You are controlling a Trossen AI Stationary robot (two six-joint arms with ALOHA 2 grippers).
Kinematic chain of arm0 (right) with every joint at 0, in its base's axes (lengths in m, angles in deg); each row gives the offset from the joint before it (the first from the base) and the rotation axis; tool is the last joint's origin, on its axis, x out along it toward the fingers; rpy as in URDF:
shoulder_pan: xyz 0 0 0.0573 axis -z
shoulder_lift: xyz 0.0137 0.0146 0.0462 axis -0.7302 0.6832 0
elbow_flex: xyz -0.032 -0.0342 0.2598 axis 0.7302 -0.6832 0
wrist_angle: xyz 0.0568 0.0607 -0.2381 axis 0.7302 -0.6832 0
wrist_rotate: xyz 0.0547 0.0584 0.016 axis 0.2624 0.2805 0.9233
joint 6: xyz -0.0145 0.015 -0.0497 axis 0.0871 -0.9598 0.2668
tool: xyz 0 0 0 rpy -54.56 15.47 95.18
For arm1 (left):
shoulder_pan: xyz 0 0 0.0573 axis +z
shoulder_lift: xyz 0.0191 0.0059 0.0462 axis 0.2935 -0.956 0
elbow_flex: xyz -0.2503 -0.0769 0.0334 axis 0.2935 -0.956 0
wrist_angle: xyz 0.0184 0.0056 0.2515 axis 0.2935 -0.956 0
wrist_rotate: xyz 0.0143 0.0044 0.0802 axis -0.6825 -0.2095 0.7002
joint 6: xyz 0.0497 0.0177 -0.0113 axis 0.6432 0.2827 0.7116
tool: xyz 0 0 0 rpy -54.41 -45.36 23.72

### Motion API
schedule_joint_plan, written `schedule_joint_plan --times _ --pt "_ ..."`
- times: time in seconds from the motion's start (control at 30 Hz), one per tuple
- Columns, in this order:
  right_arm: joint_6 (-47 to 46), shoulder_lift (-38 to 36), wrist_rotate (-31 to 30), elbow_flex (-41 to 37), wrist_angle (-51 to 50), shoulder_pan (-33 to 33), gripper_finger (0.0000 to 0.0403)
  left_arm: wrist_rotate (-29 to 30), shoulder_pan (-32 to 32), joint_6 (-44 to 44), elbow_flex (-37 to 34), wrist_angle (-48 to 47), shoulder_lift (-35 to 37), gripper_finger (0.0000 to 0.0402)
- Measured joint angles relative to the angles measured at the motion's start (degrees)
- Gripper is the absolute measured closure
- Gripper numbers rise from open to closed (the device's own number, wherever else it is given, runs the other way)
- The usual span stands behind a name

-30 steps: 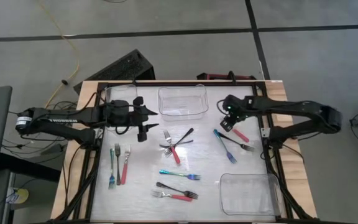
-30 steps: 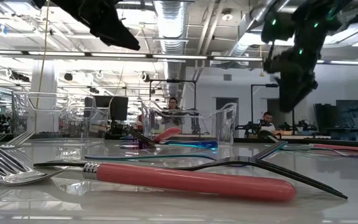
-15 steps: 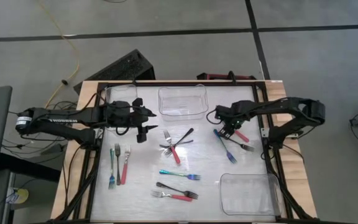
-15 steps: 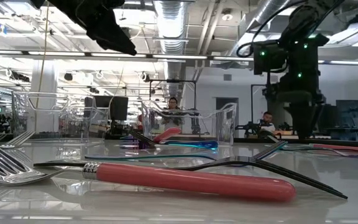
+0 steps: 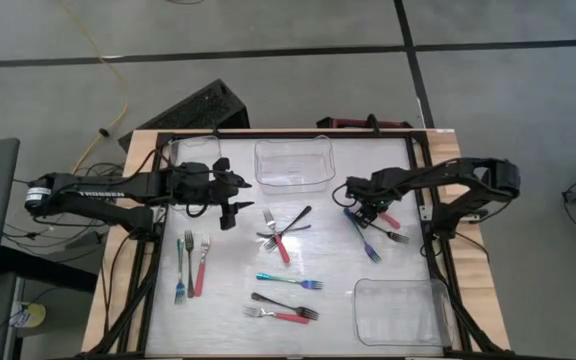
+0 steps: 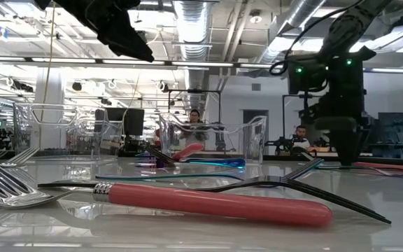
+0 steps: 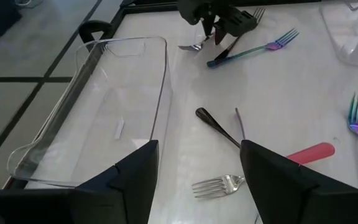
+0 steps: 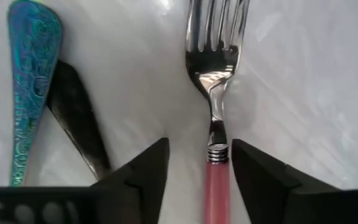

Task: Sort silverware by color (type)
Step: Put the pink fork into the bottom right transparent bin

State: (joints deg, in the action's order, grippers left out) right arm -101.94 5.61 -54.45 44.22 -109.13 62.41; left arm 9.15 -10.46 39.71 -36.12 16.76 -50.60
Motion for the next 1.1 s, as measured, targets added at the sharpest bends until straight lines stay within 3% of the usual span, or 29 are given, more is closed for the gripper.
schedule_joint_plan --times 0.2,0.43,0.8,1.1 --pt "-2.92 -3.01 1.27 -0.46 -2.20 0.59 0.0343 0.00 0.00 0.00 0.00 0.02 0.00 0.0189" --pt "-6.96 -7.04 -1.82 -0.41 -4.59 0.55 0.0378 0.01 0.00 0.00 0.00 0.00 0.01 0.0189" --pt "-14.15 -20.76 -2.35 2.16 -6.70 -0.34 0.0380 0.00 0.00 -0.31 0.00 0.01 0.02 0.0189" --pt "-13.88 -19.10 -1.82 -0.07 -8.60 2.32 0.0301 0.02 -0.01 -0.37 -0.02 0.00 0.02 0.0189"
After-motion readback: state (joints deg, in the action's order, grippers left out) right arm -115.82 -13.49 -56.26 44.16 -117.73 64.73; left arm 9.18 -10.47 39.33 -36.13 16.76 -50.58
